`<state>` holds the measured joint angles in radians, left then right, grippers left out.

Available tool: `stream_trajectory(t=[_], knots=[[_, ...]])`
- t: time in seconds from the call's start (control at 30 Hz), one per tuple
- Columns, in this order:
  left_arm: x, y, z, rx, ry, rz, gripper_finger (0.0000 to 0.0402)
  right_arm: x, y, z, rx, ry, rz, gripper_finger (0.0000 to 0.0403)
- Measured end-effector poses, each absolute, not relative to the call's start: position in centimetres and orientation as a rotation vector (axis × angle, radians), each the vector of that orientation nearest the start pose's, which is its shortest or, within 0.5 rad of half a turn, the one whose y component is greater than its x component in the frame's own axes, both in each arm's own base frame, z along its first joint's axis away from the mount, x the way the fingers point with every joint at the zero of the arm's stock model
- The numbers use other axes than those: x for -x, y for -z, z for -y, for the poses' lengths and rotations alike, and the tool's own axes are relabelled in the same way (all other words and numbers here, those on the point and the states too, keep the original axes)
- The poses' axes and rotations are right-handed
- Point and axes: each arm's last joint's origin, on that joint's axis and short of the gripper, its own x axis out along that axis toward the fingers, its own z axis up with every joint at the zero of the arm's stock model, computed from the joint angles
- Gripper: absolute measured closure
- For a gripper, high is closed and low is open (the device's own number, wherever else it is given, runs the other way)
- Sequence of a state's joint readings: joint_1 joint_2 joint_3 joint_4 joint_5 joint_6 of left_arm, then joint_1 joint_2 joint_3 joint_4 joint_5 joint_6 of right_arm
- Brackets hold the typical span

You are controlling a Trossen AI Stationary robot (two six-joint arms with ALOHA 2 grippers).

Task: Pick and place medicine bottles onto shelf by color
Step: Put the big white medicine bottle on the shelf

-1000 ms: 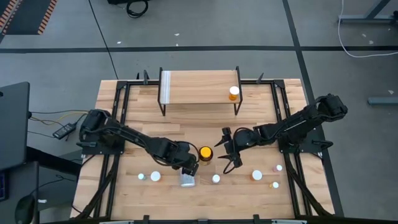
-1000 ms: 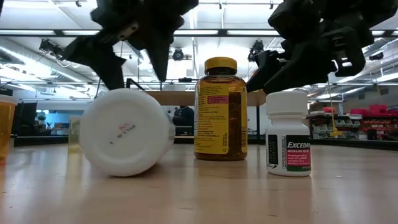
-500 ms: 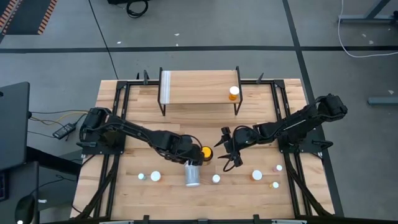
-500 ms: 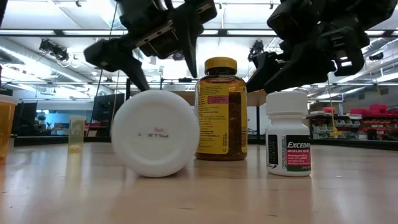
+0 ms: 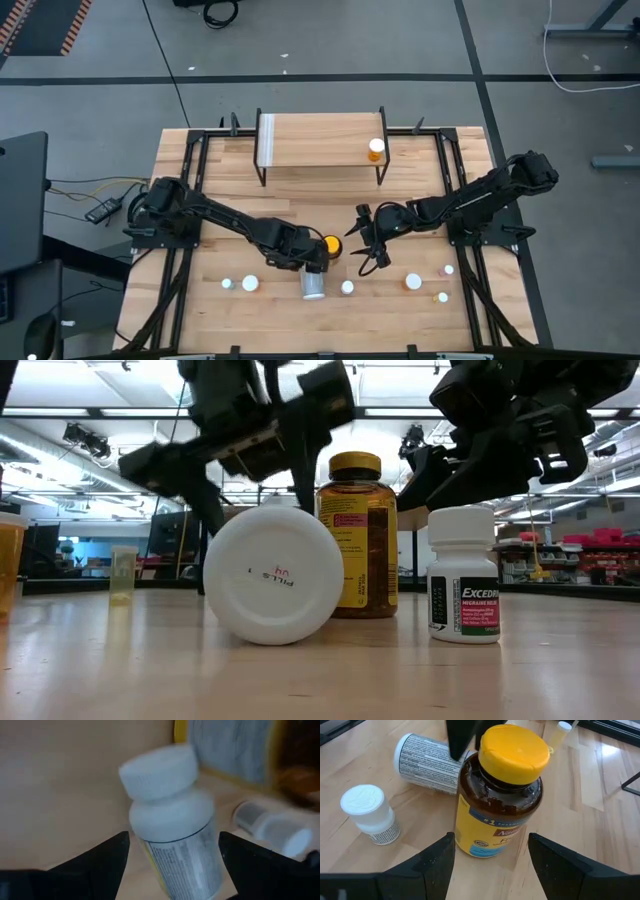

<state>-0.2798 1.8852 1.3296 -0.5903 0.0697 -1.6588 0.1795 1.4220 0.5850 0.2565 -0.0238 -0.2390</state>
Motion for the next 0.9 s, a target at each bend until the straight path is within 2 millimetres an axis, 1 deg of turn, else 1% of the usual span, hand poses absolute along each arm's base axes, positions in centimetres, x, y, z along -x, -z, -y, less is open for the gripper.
stream_trajectory(t=[0.07,0.17,0.43,0.9], knots=[[-37.1,-17.9,10.9,1.341,-0.676,-1.119,0.0086,-26.6,-17.0,-4.9,0.276,-0.266,-0.554,0.0147],[-37.4,-17.4,11.1,1.352,-0.654,-1.133,0.0085,-26.6,-17.0,-4.9,0.268,-0.264,-0.556,0.0147],[-37.5,-17.2,11.2,1.355,-0.658,-1.13,0.0085,-26.6,-16.9,-4.9,0.251,-0.259,-0.561,0.0147],[-36.1,-16.8,11.0,1.291,-0.765,-1.247,0.0089,-26.6,-16.9,-4.9,0.241,-0.256,-0.562,0.0147]])
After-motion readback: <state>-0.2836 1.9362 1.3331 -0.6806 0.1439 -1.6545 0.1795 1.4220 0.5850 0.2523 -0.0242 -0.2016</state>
